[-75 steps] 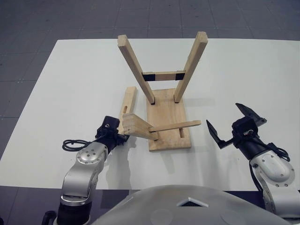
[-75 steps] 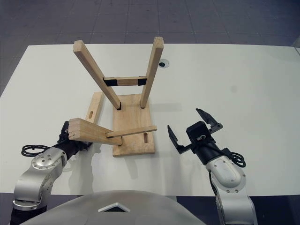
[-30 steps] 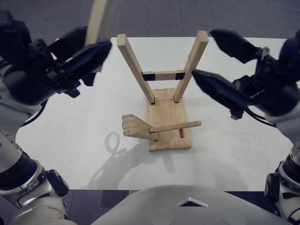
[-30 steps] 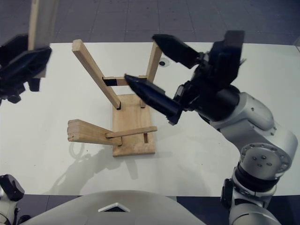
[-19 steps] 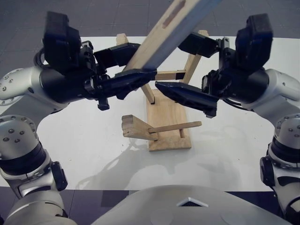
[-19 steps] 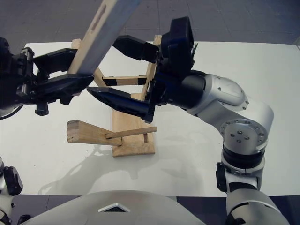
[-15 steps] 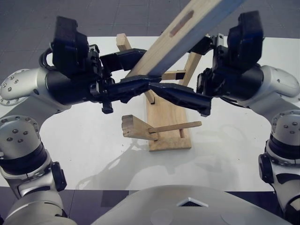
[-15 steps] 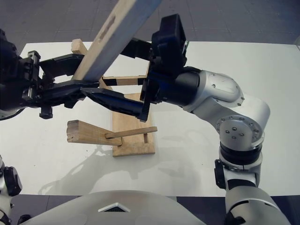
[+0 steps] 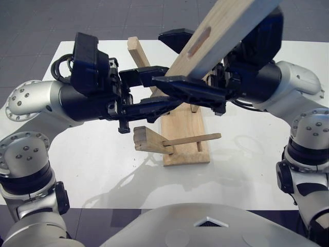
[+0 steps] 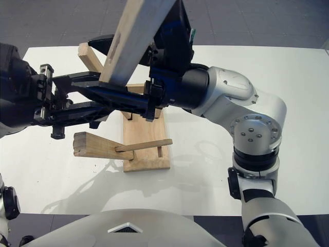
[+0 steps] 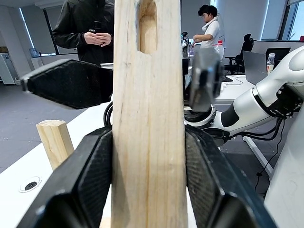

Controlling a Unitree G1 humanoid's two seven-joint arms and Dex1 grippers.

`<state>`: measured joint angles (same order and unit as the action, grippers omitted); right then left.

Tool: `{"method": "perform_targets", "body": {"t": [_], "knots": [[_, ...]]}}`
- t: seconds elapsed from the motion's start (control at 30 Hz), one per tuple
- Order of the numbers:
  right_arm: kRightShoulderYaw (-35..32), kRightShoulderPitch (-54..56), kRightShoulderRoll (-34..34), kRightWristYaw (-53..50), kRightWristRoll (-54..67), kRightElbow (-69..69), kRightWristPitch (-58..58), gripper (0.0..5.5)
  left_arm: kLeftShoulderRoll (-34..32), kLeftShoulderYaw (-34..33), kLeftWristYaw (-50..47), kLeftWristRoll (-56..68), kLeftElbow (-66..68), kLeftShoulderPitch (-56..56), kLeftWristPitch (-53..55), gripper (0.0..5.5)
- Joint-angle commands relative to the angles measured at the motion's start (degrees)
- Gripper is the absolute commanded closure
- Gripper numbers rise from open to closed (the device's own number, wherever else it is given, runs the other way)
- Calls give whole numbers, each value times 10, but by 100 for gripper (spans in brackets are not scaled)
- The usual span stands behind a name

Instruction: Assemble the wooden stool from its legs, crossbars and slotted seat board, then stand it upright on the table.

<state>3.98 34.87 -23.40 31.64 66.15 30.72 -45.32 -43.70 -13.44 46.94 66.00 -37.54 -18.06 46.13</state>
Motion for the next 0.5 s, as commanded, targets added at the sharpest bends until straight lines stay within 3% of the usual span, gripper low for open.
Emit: {"method": "perform_targets", "body": {"t": [0.03, 0.2, 0.5], "knots": [[-15, 5, -2, -2, 25, -10, -14, 234, -15, 3, 9, -10, -5, 7, -10, 343], [-31, -10, -30, 20, 49, -17, -31, 336, -21, 1, 16, -11, -1, 10, -14, 343], [-29, -46, -82, 107, 56, -12, -46, 344, -22, 13, 25, -21, 23, 0, -18, 343]]}}
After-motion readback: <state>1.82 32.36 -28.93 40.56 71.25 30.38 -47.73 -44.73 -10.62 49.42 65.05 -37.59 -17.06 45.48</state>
